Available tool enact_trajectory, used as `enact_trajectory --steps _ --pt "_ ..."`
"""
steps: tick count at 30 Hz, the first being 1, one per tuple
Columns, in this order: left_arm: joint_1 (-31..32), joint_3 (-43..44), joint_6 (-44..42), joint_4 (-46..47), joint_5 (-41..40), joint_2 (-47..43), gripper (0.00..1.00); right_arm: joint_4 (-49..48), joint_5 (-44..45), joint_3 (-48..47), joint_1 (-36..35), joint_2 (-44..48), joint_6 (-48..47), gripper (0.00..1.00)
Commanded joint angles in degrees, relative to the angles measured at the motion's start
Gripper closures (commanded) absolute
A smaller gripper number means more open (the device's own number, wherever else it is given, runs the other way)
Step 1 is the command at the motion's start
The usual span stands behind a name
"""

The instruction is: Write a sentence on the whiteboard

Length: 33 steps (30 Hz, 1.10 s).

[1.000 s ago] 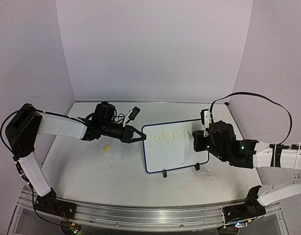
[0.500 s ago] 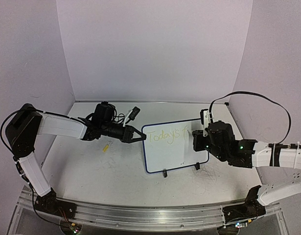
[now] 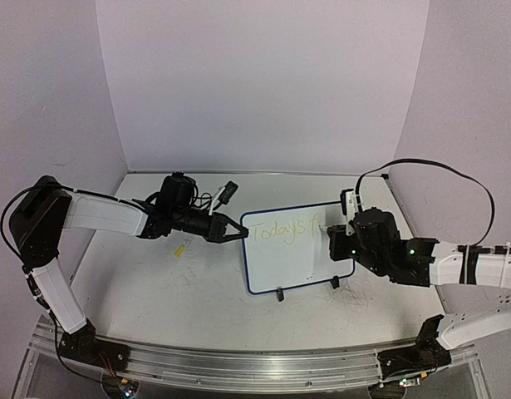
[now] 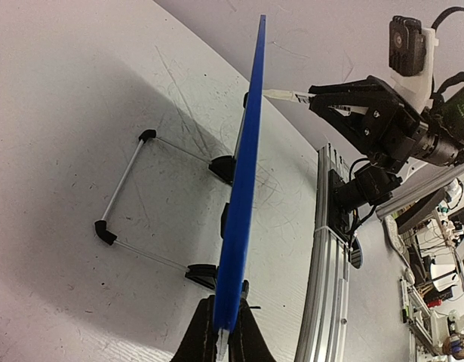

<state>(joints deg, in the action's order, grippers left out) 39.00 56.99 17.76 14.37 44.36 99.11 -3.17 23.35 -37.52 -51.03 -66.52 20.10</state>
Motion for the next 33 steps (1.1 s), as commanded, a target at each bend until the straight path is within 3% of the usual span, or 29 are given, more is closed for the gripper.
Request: enact_trajectory --steps 1,11,33 --pt "-0.33 1.76 -0.62 -1.98 -0.94 -0.41 1.00 1.59 0.33 0.84 0.24 0.48 0.98 1.00" --pt "-0.35 1.78 -0.62 -1.97 -0.75 -0.32 1.00 0.24 5.18 -0.77 0.35 0.47 1.10 1.00" --pt "-0.16 1.76 -0.71 -1.98 -0.50 -0.31 1.00 -4.08 5.09 -2.93 2.39 -1.26 -1.70 1.00"
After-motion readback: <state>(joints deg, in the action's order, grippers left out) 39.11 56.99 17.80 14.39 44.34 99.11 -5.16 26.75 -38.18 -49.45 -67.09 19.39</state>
